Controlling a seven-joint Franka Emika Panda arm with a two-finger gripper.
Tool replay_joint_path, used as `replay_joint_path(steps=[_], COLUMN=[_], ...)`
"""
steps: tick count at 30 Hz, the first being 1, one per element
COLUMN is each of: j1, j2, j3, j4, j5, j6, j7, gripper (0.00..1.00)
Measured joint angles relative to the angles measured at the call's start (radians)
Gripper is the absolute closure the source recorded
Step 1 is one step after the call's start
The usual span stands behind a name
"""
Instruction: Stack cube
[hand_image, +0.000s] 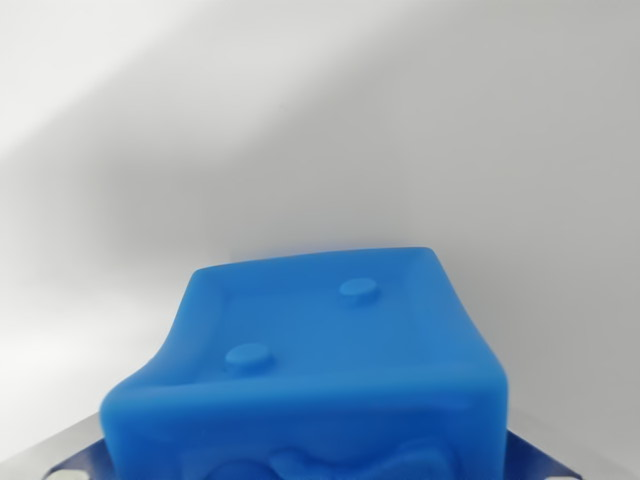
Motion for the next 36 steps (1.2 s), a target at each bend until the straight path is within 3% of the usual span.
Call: replay_joint_path(steps=[18, 27, 36], j1=[0.023, 0.036, 0.046], j2=[-0.083, -0.141, -0.208], j3=[-0.027, -0.045, -0.06], j4=[-0.023, -0.034, -0.042], j5=[-0.012, -0.027, -0.052], j6=[-0.062, -0.107, -0.162], j7=[0.009, 0.02, 0.037], gripper=[1.0, 1.0, 1.0])
